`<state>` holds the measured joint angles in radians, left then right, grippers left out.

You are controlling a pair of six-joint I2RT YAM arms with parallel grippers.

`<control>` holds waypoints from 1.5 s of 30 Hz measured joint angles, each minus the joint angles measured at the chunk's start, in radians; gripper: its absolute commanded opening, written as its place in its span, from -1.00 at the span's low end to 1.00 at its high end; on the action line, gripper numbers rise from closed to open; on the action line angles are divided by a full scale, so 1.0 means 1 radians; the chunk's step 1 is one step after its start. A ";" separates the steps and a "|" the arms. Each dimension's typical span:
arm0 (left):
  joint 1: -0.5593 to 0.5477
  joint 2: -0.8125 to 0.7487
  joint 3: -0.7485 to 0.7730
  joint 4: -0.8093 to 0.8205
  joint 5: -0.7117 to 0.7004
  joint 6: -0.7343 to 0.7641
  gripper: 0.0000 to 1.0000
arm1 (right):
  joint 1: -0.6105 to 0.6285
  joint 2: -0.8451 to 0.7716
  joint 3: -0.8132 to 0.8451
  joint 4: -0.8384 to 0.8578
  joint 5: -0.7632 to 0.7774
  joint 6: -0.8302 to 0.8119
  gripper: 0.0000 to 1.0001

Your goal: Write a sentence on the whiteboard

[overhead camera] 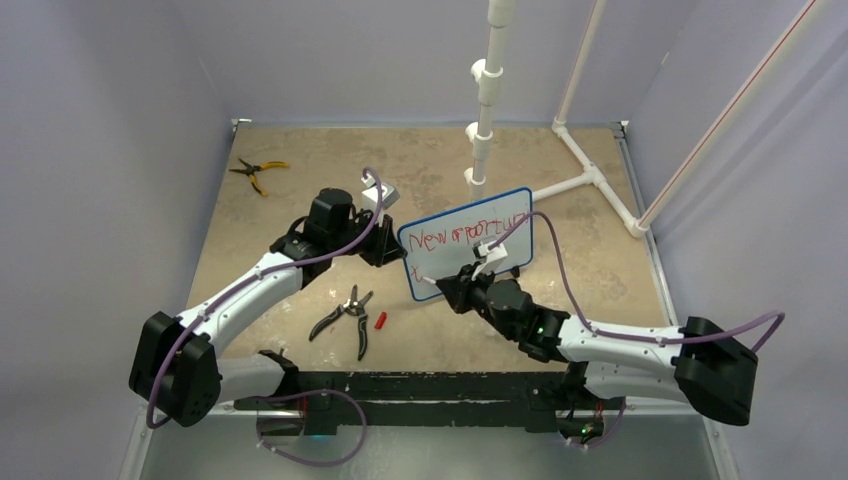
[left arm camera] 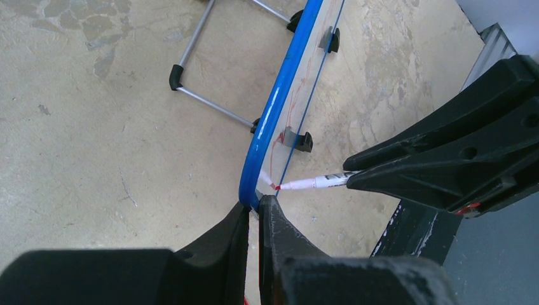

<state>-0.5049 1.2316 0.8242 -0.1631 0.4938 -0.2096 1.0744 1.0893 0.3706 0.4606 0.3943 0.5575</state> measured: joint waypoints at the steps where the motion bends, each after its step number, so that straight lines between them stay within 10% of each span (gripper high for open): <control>1: 0.000 0.000 0.000 0.000 0.000 0.000 -1.00 | 0.000 -0.014 0.000 -0.004 0.009 0.000 -1.00; 45: 0.000 0.000 0.000 0.000 0.000 0.000 -1.00 | -0.001 -0.065 -0.019 -0.042 0.030 0.021 -1.00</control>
<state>-0.5049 1.2316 0.8242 -0.1631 0.4942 -0.2096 1.0733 1.0245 0.3519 0.4191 0.4244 0.5785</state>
